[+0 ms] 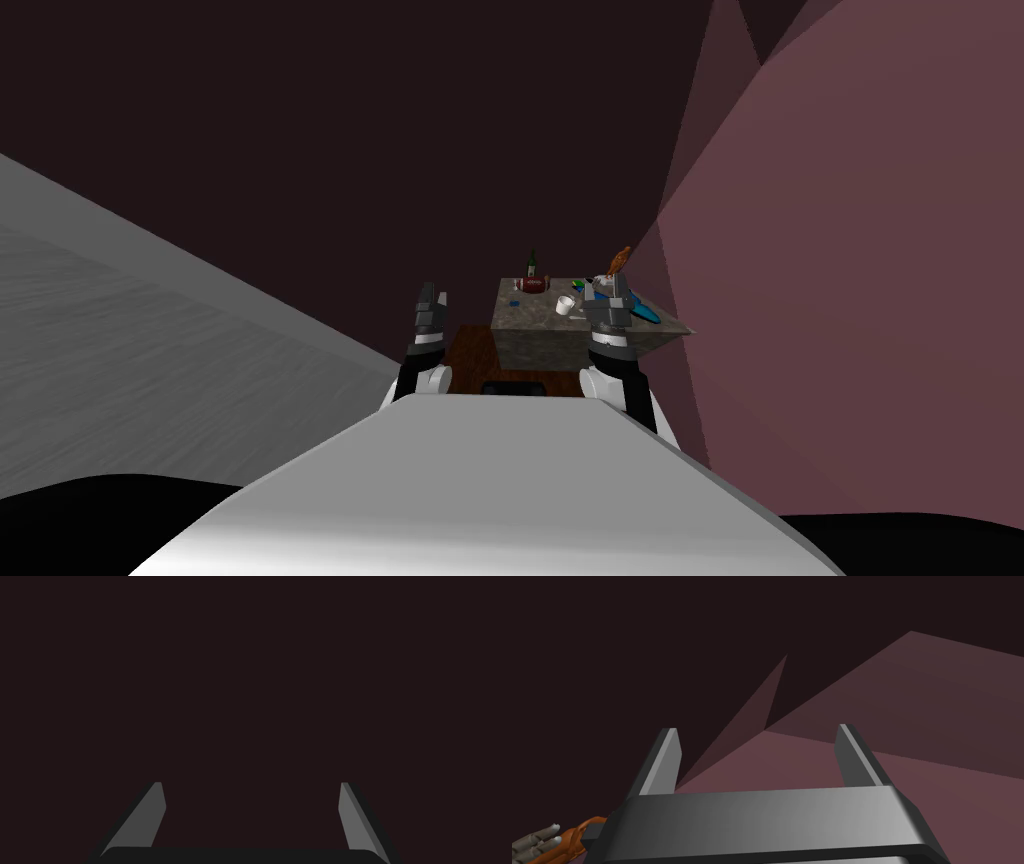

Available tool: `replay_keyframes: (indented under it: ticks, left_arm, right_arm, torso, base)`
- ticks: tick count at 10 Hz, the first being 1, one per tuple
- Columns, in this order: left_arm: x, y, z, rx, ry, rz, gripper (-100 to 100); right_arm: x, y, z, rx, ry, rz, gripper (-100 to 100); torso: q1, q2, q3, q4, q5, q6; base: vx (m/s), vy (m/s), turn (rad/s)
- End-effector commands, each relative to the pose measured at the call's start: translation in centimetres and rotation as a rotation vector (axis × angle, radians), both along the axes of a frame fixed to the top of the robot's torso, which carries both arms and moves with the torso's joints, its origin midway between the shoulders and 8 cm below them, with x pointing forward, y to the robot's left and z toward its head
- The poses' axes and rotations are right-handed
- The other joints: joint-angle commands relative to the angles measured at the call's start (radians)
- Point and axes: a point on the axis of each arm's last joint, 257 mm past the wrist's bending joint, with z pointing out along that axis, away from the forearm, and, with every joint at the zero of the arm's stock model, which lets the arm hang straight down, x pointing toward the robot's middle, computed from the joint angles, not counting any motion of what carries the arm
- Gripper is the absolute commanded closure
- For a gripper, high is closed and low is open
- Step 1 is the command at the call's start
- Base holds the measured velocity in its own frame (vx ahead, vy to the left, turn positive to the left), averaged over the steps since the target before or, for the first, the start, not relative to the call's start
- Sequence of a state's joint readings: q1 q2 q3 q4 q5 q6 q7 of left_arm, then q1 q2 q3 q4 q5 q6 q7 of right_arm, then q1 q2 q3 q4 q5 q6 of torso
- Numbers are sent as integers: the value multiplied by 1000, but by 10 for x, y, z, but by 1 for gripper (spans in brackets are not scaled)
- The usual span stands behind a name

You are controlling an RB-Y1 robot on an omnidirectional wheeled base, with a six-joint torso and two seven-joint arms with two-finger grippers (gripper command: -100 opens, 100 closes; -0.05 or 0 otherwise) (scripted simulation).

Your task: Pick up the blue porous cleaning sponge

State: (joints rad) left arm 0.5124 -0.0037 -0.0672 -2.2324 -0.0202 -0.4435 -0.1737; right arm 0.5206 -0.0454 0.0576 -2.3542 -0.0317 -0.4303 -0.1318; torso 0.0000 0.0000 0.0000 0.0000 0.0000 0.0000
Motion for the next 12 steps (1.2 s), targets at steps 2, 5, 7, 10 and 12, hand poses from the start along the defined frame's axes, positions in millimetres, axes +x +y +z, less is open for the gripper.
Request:
replay_keyframes:
  ticks: [2,5,7,10,12]
  left_arm:
    - [5,2,-8,25,29,-24,-100]
    - [15,12,-24,36,90,-55,-100]
    - [25,25,-38,28,148,-73,-100]
    - [36,42,-55,13,221,-91,-100]
    - [48,62,-73,-9,301,-99,-100]
  right_arm:
    - [0,0,0,0,0,0,0]
    - [0,0,0,0,0,0,0]
    - [0,0,0,0,0,0,0]
    - [0,0,0,0,0,0,0]
    - [0,0,0,0,0,0,0]
  torso:
    - [0,0,0,0,0,0]
    - [2,1,0,0,0,0]
    - [2,1,1,0,0,0]
    - [2,1,0,0,0,0]
    - [1,0,0,0,0,0]
  base:
    - [-5,5,-52]
    - [-11,16,-89]
    - [-18,19,-132]
    - [-11,14,-114]
    - [-10,11,-210]
